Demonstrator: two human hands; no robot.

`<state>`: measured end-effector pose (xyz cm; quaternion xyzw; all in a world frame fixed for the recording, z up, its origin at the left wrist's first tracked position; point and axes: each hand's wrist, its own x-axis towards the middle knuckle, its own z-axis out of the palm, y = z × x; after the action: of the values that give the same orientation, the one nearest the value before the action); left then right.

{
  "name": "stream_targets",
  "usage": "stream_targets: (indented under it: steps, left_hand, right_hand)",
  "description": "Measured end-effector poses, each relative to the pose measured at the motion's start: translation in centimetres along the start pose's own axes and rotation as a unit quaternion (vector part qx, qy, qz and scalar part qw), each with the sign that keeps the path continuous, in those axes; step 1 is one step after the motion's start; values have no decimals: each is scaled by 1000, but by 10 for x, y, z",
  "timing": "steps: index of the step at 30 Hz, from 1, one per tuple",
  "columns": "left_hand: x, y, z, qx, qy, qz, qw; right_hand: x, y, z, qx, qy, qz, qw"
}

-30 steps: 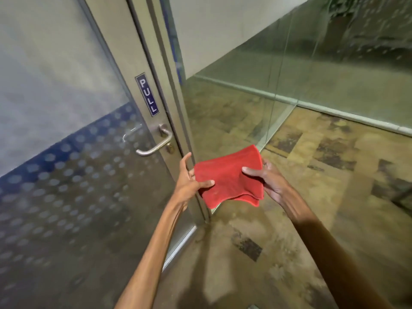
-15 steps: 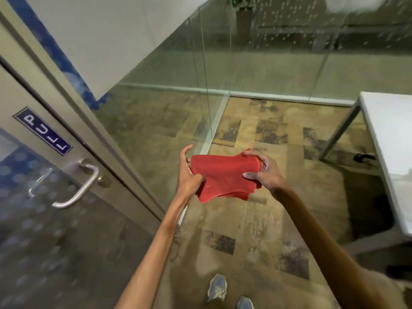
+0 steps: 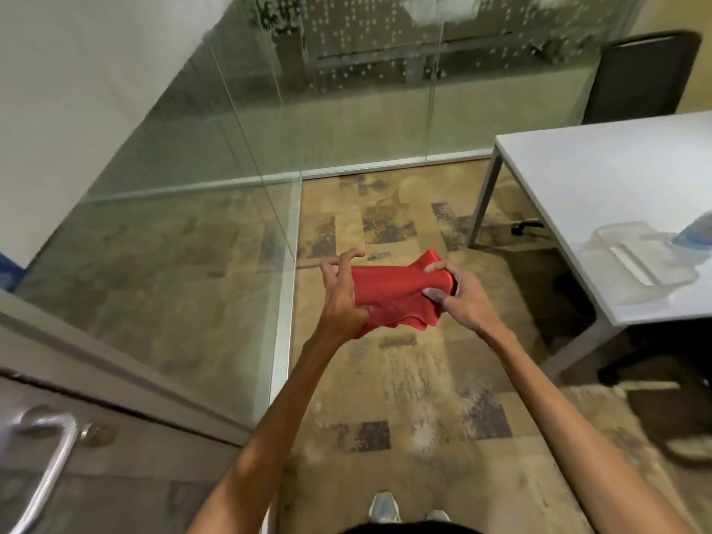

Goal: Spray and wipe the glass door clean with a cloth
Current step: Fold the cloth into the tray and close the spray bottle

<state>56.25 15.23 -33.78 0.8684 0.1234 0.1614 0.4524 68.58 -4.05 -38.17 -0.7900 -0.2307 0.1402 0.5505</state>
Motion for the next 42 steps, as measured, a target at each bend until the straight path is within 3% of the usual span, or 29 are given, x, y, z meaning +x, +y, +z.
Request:
stream_targets:
  steps: [9, 11, 14, 21, 28, 42]
  left_hand:
    - [35, -16, 66, 52, -39, 83, 994]
    - [40, -16, 80, 49, -62, 69, 994]
    - [46, -8, 99, 16, -114, 4, 993]
    - [41, 48, 157, -224, -143, -124, 956]
    - [49, 102, 250, -210, -143, -115, 961]
    - [64, 170, 394, -225, -136, -112, 958]
  right_hand:
    - [-36, 28, -55, -152, 118, 25, 981]
    - [-45, 33, -72, -129, 132, 41, 982]
    - [-60, 35, -96, -1, 154, 81, 985]
    - [-83, 56, -149, 153, 234, 123, 952]
    - [-95, 75, -228, 172, 330, 134, 918]
    - [-107, 138, -362, 186, 349, 179, 901]
